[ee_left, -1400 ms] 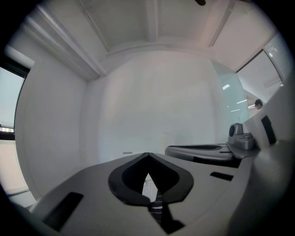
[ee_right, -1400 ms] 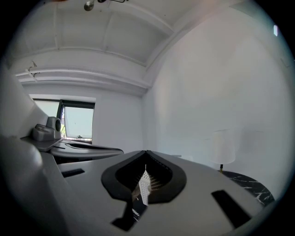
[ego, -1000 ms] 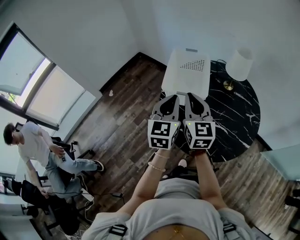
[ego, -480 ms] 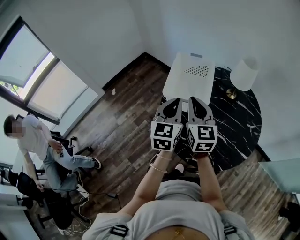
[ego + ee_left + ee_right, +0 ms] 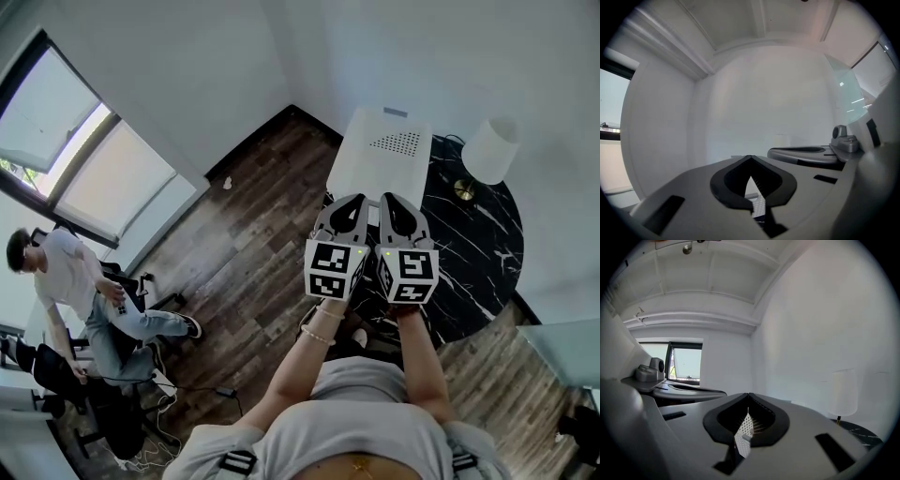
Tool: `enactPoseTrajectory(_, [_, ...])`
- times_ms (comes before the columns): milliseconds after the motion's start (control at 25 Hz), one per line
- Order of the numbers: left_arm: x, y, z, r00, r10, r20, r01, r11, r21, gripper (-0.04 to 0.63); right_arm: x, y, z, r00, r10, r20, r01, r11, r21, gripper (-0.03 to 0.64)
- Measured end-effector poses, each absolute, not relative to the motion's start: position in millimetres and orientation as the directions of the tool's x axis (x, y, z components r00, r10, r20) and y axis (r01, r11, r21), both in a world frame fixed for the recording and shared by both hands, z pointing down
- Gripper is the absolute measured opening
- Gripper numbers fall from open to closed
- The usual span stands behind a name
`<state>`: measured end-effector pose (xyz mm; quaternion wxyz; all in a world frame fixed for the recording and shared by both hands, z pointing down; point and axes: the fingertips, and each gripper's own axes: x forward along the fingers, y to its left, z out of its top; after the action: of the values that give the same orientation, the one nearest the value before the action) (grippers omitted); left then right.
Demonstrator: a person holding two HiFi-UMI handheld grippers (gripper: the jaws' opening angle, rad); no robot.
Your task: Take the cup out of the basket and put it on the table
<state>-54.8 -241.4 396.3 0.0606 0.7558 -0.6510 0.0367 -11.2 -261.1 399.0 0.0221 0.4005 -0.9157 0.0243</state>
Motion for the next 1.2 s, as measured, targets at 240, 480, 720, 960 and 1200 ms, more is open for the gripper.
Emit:
enactPoseTrajectory(240, [-61.2,-262.4,391.3,0.185,-0.974,0.129,-0.982,-0.187,0.000,0.006,-18.8,-280.6,395.6,-0.651,-0.757,0.057,-0.759,0.650,-0.028,0.009])
enactPoseTrajectory(480, [-79.2,-288.8,394.2,0.222,-0.966,0.136,-0.975,-0.221,0.020,0.006,-31.9,-306.1,392.4,-0.611,-0.790,0.051,-0.791,0.610,-0.032,0.009])
enactPoseTrajectory(720, [-87.8,-318.3,401.9,0.274,-0.950,0.150,-0.962,-0.273,0.027,0.006,-39.3,-331.3,398.3,-0.568,-0.821,0.065,-0.823,0.567,-0.032,0.009])
enactPoseTrajectory(960, [-93.8,-345.4,405.8,0.320,-0.935,0.155,-0.947,-0.318,0.042,0.006,-42.5,-355.5,407.5,-0.520,-0.850,0.081,-0.854,0.519,-0.040,0.009])
enactPoseTrajectory(1200, [-94.7,-369.1,419.5,0.366,-0.913,0.180,-0.930,-0.362,0.058,0.006,-38.0,-376.2,415.9,-0.464,-0.881,0.095,-0.886,0.462,-0.043,0.009])
